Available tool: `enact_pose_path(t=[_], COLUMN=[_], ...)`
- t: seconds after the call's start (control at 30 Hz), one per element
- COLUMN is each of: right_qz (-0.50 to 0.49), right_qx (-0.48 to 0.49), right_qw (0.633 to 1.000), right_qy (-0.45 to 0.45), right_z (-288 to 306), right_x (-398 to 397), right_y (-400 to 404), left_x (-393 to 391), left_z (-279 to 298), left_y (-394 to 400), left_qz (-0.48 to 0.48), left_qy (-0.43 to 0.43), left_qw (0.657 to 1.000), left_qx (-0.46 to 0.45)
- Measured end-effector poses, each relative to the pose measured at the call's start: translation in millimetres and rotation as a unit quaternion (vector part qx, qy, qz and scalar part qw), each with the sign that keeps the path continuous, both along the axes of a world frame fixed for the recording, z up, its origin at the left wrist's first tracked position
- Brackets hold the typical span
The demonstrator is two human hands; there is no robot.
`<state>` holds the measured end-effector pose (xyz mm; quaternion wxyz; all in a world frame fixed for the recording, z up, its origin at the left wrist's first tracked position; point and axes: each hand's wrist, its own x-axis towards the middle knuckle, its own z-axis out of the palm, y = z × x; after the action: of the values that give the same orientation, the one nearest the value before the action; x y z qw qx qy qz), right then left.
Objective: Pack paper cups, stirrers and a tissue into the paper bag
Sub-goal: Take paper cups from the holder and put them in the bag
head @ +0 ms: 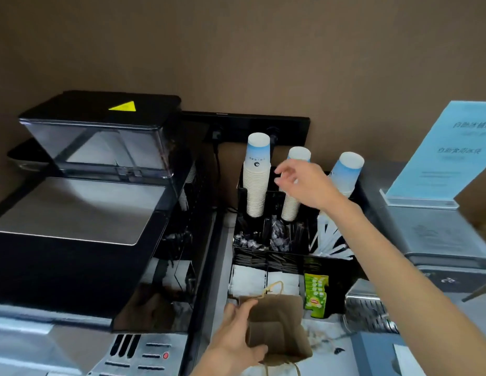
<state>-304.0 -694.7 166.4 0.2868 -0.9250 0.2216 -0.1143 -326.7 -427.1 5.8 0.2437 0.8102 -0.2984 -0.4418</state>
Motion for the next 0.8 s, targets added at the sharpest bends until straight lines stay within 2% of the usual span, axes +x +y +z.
enact_pose_path(t=[0.07,0.13,0.27,0.33,0.57,0.8], right_qz=[-0.012,-0.009,0.002,-0.003,-0.003,-0.008], right_qx=[-0.046,-0.058,-0.092,-0.088,-0.087,-0.087], right_qw=[0.998,0.997,0.993,0.992,0.993,0.996], right_qy=[-0.042,-0.042,0.075,0.093,0.08,0.01], right_z=[16.0,27.2,30.4,25.5,24.1,43.7], right_x=[42.7,76.1,115.6,124.6,127.9,119.0], right_y=[-12.2,-20.8,-26.7,-25.5,-21.4,-23.8], left_x=[0.6,1.9,3.4,3.1,4.3,2.1], left_z=[-0.1,0.1,-2.8,-5.2,-10.2,-10.8], left_y=[-2.6,-4.5,-3.7,-2.9,-4.6,-4.5], left_qz=[0.005,0.011,0.019,0.023,0.028,0.025], left_qy=[0.006,0.01,0.007,0.003,0.011,-0.006], left_qw=[1.0,1.0,1.0,1.0,1.0,1.0], left_qx=[0.001,0.001,-0.004,-0.004,-0.008,-0.014])
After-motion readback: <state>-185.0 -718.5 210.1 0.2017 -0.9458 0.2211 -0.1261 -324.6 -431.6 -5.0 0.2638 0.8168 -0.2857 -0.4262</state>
